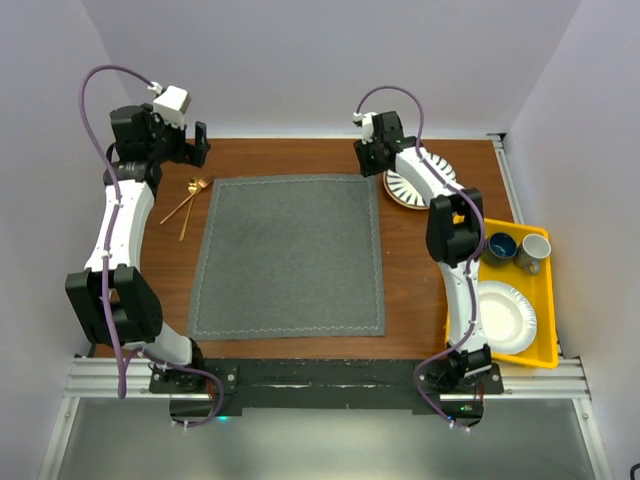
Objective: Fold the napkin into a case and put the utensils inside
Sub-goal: Pick up the flattened napkin from the center of the board.
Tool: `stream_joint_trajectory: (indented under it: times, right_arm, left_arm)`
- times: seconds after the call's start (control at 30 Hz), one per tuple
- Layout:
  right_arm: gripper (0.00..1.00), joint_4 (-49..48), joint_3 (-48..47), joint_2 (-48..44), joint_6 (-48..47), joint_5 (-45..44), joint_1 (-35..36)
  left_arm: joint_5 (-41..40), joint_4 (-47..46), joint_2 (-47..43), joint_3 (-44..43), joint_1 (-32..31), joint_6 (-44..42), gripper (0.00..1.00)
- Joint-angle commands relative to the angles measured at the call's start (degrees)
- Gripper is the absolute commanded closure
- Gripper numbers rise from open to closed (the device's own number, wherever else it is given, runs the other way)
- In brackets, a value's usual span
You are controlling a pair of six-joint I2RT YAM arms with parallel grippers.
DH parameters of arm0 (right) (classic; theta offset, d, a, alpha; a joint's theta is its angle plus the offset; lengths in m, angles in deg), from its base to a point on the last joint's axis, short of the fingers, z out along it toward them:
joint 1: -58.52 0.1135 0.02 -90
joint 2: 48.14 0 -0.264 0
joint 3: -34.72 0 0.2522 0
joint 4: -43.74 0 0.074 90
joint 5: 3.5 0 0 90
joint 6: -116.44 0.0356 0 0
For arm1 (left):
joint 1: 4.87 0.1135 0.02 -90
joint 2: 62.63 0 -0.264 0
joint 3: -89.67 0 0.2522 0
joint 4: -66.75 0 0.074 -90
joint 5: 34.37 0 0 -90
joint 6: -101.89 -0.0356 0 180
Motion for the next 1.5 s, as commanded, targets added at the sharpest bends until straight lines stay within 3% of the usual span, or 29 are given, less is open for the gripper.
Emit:
stream_joint_trajectory:
  times: [0.0, 0.27, 0.67, 0.77, 0.87, 0.9, 0.97, 1.1, 1.23, 1.47]
  right_arm:
    - [0.62, -4.8, -4.8, 1.9, 1.9, -2.6, -0.6]
    - [0.62, -5.9, -5.4, 4.9, 1.3, -5.5, -0.8]
    - [0.53, -5.3, -7.1, 8.5, 0.2, -6.7, -0.8]
    - [0.57, -4.6, -7.3, 9.0, 0.3, -6.5, -0.8]
    - [0.68, -3.8, -7.2, 9.3, 0.1, -5.3, -0.8]
    - [0.78, -3.6, -7.5, 9.3, 0.0, -4.7, -0.7]
    - [0.88, -3.6, -7.8, 9.2, 0.4, -4.4, -0.8]
    - [1.0, -4.0, -9.1, 8.3, 0.7, -3.6, -0.8]
    - [1.0, -4.6, -8.3, 6.4, 0.6, -1.2, -0.7]
    - [1.0, -5.3, -5.1, 3.3, -0.1, 0.5, -0.5]
  left_arm:
    - [0.2, -1.0, -1.8, 0.8, 0.3, 1.9, 0.0]
    - [-0.9, -1.4, -3.3, 3.7, 0.2, 0.6, 0.0]
    - [-1.2, -0.7, -1.9, 2.7, 0.2, -2.4, 0.0]
    - [-1.3, -0.7, -0.4, 1.7, 0.1, -1.6, 0.0]
    - [-2.0, 0.6, 3.1, -0.7, 0.2, -1.4, 0.02]
    - [-2.6, 2.7, 4.3, -3.1, 0.2, -1.6, 0.04]
    - [-2.6, 6.4, 8.5, -5.8, 0.2, -1.8, 0.06]
    - [-0.5, 10.2, 14.8, -12.1, 0.3, -3.7, 0.15]
    - [-1.4, 12.4, 22.2, -16.4, -0.1, -5.0, 0.38]
    - [-4.6, 13.7, 30.7, -20.0, -1.2, -5.6, 0.51]
